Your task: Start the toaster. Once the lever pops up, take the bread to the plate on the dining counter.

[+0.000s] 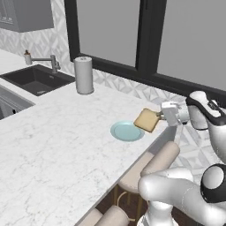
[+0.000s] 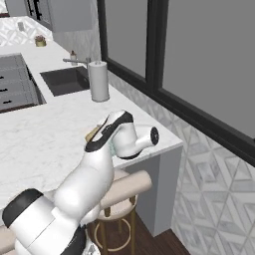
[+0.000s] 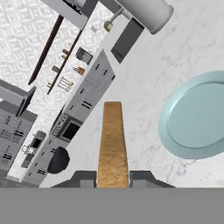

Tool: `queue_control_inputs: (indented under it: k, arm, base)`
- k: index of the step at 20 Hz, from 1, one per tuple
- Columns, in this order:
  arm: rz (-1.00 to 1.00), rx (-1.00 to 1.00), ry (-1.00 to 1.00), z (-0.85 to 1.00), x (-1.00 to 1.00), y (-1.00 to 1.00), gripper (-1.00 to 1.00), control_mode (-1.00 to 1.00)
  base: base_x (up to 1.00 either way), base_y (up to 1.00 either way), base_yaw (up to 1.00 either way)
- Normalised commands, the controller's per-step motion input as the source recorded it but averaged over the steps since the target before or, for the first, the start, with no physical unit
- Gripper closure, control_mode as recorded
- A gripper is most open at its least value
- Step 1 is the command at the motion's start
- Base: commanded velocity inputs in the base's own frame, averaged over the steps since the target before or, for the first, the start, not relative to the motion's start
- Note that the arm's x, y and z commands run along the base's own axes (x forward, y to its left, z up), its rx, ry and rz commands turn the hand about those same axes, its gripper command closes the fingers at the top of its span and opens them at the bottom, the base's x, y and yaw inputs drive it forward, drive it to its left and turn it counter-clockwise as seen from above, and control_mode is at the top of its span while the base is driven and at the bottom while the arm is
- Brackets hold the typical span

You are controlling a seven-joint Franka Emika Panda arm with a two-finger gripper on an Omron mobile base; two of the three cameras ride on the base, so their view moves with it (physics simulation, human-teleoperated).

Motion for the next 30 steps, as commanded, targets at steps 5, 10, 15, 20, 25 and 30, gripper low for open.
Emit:
queue_control_inputs:
  k: [5,10,15,20,25,30]
  arm:
    - [0.11,-0.05,-0.08,-0.39,0.52,0.23,1.0,-1.0]
    - [0.05,-0.06,-0.08,-0.33,0.48,0.25,1.0,-1.0]
    - [0.04,-0.06,-0.02,-0.31,0.48,0.29,1.0,-1.0]
    - [0.05,-0.03,0.0,-0.29,0.37,0.08,1.0,-1.0]
    - [0.09,0.0,0.0,-0.27,0.09,0.0,1.0,-1.0]
    - [0.07,0.0,0.0,-0.13,0.21,0.0,1.0,-1.0]
  base:
    - [0.0,0.0,0.0]
    - [0.0,0.0,0.0]
    - [0.0,0.0,0.0]
    - [0.0,0.0,0.0]
    - [0.0,0.0,0.0]
    - [0.0,0.0,0.0]
